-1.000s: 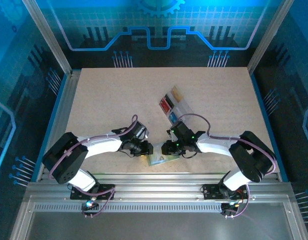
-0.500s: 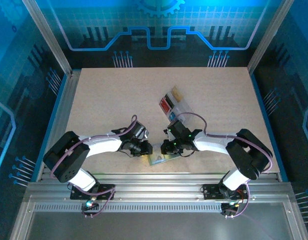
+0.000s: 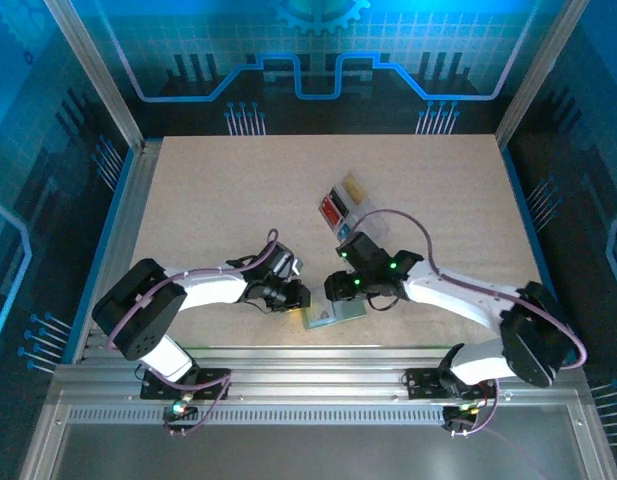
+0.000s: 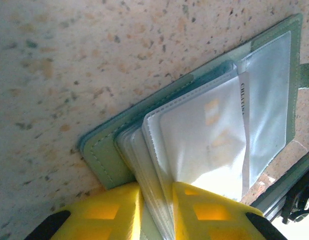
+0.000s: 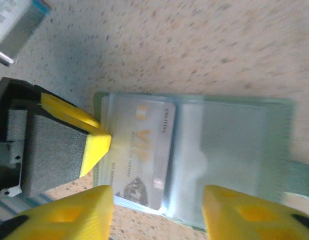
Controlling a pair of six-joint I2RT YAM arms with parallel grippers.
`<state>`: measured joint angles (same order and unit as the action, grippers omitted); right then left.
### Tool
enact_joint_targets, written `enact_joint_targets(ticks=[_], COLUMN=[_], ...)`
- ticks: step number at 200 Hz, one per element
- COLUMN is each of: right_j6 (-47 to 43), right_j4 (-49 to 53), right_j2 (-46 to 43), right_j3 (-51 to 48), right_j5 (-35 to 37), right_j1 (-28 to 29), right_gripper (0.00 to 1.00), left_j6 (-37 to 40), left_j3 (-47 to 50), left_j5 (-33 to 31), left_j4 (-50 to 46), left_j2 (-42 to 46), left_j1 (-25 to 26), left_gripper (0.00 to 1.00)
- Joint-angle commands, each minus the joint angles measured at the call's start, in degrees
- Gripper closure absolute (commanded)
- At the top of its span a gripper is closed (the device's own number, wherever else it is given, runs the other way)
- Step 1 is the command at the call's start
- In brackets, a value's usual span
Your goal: Put the credit cards into the card holder
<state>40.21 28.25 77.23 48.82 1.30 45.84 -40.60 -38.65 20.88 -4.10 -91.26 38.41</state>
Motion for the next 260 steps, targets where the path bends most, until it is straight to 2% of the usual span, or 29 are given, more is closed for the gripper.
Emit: enact_joint_targets(ticks=[1,23,43,64,80,89,106,126,131,146,160,181,199,230,249,260], right_j6=[-0.8,-0.1,1.5,1.9,1.5,1.2,0.2,-1.2,-1.7,-2.9,-3.0,0.7,5.2,9.5,10.9,11.3], right_j4=[14.2,15.9,16.3,15.1,13.2,12.5,11.2,10.3,10.1,9.1,5.8,-2.9,-10.7,-20.0,-22.8,-23.4], right_j2=[-1.2,0.8,2.8,4.7,6.3,7.4,9.2,8.1,7.1,2.8,-1.5,-5.3,-5.1,-2.1,-0.8,-0.4], right_j3=[2.7,2.3,1.9,-0.5,-0.7,-0.7,-0.3,0.5,0.8,1.3,1.2,0.0,-2.5,-6.1,-6.7,-6.7], right_j5=[13.4,16.3,19.6,21.4,21.1,20.9,20.3,19.2,18.6,16.7,11.2,0.2,-4.6,-7.0,-6.9,-6.2], right_j1=[0.5,0.2,0.2,-0.2,-0.7,-1.0,-1.6,-1.5,-1.3,0.0,0.7,1.0,1.9,2.8,2.9,3.2], right_gripper=[0.4,0.35,0.34,0.37,0.43,0.49,0.66,0.96,1.0,1.0,1.0,1.0,1.0,1.0,1.0,1.0], left_j6=[-1.0,-1.5,-1.7,-1.9,-1.8,-1.7,-1.8,-1.9,-1.9,-2.4,-4.2,-5.7,-6.4,-7.7,-5.3,-5.2], left_j3=[0.5,-0.3,-1.2,-1.5,-1.5,-1.4,-1.3,-1.6,-2.0,-2.7,-2.3,-3.6,-5.0,-3.9,-4.5,-3.1], left_j5=[-1.0,-1.0,-1.3,-1.3,-1.4,-1.4,-1.4,-1.1,-1.0,-0.7,0.3,1.3,1.8,1.2,-6.8,-8.3], left_j4=[-1.5,-1.1,-1.1,-0.9,-1.1,-1.1,-0.7,0.4,0.4,1.1,3.8,5.2,5.2,4.5,-5.3,-7.2], left_j2=[-3.5,-4.2,-4.5,-4.7,-4.9,-4.9,-4.9,-5.6,-6.1,-7.6,-8.4,-8.6,-8.8,-5.9,-0.8,2.8], left_j1=[0.9,1.3,1.8,2.0,2.0,2.0,2.1,2.9,3.3,4.2,4.3,4.2,4.2,3.7,4.2,3.9], left_gripper=[0.78,0.78,0.78,0.78,0.78,0.78,0.78,0.77,0.77,0.77,0.77,0.77,0.71,0.63,0.57,0.53])
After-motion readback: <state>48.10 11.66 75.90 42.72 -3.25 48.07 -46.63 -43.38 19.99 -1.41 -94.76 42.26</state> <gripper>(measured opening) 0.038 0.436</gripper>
